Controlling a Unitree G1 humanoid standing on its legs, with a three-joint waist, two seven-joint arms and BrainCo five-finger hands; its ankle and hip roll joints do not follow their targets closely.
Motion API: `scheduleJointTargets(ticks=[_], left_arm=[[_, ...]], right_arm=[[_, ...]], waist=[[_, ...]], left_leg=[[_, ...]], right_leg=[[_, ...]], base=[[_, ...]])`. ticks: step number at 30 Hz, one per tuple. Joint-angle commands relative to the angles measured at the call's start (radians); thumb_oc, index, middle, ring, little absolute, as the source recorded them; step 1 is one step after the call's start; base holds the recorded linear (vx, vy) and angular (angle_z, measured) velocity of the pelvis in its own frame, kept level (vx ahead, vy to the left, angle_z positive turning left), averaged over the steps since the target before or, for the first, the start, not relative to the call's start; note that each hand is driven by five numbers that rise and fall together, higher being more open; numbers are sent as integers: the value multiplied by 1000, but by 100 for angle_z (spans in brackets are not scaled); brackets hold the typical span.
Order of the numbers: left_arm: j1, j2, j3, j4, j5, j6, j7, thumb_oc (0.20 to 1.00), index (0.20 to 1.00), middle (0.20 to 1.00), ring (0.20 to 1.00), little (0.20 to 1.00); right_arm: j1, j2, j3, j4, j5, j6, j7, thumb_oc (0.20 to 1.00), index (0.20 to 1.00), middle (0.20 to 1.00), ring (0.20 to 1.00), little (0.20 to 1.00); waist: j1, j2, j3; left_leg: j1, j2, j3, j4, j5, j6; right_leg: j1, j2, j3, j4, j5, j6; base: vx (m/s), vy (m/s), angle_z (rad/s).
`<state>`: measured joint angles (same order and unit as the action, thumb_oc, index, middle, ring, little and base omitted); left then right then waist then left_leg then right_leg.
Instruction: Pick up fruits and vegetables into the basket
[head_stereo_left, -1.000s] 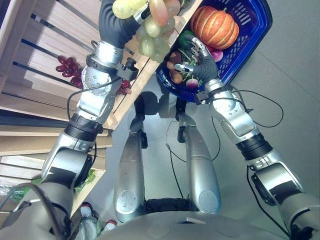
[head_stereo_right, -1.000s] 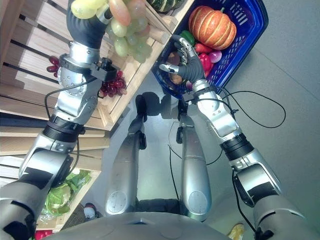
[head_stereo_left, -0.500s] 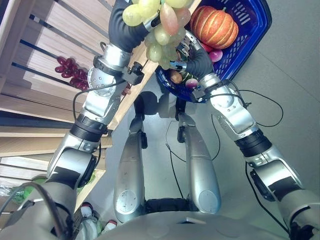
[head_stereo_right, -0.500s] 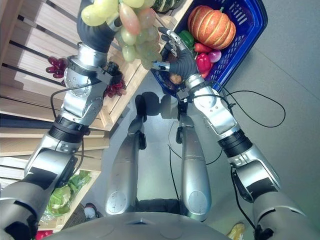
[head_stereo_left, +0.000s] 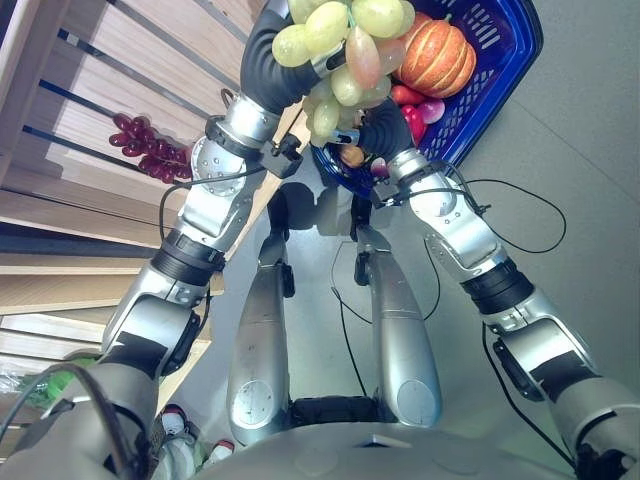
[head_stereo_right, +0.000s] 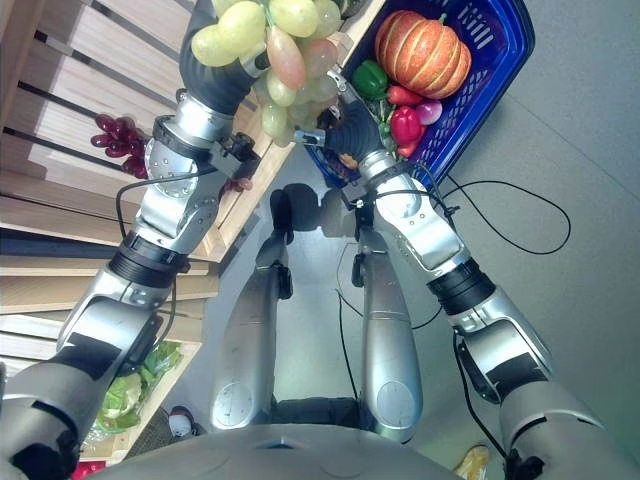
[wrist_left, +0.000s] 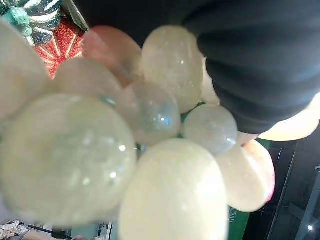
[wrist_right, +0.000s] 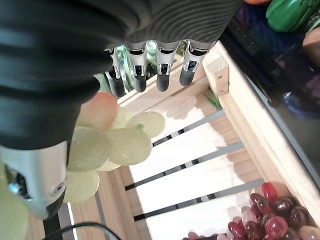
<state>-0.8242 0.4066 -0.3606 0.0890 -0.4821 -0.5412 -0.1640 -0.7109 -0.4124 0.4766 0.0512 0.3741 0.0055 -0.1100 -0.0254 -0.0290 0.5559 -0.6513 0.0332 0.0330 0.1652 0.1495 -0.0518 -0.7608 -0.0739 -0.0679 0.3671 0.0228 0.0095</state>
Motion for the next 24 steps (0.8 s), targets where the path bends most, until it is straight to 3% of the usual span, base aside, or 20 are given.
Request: scheduleJointTargets(ticks=[1,19,20,22,24], left_arm=[[-58,-42,-7,-147,-36,-62,-30,200,200,200,200,200],[-53,-69,-25,-178,-79,-13,-89,200,200,200,200,200],[-55,-69,-30,-176,-87,-10,-89,200,200,200,200,200],[-50,-75,-32,-172,-101,-8,-97,200,200,200,200,200],[-49,-77,-33,-174,-103,-4,-95,200,200,200,200,200]], right_arm=[[-25,30,-4,-122,27,-28,23,1000,1000,1000,1000,1000],[-31,62,-1,-144,22,-44,6,1000,1000,1000,1000,1000],[-35,62,-4,-148,24,-48,4,937,937,937,937,937],[-39,65,-8,-149,15,-60,-4,200,200,200,200,200],[-41,67,-10,-148,11,-64,-10,200,200,200,200,200]], waist=[[-6,6,-36],[-3,4,-36],[-4,5,-36],[-4,6,-36],[-3,8,-36]], left_leg=[[10,-42,-14,53,-106,-8],[14,-44,-16,48,-106,-6],[13,-44,-15,49,-106,-5],[13,-46,-15,50,-108,-5],[13,-47,-15,50,-108,-4]], right_leg=[[108,19,-60,-72,-27,60],[115,20,-66,-78,-25,61],[112,19,-65,-78,-24,61],[112,19,-65,-78,-25,62],[111,19,-65,-77,-24,62]], base=[[0,0,0],[0,0,0],[0,0,0],[0,0,0],[0,0,0]])
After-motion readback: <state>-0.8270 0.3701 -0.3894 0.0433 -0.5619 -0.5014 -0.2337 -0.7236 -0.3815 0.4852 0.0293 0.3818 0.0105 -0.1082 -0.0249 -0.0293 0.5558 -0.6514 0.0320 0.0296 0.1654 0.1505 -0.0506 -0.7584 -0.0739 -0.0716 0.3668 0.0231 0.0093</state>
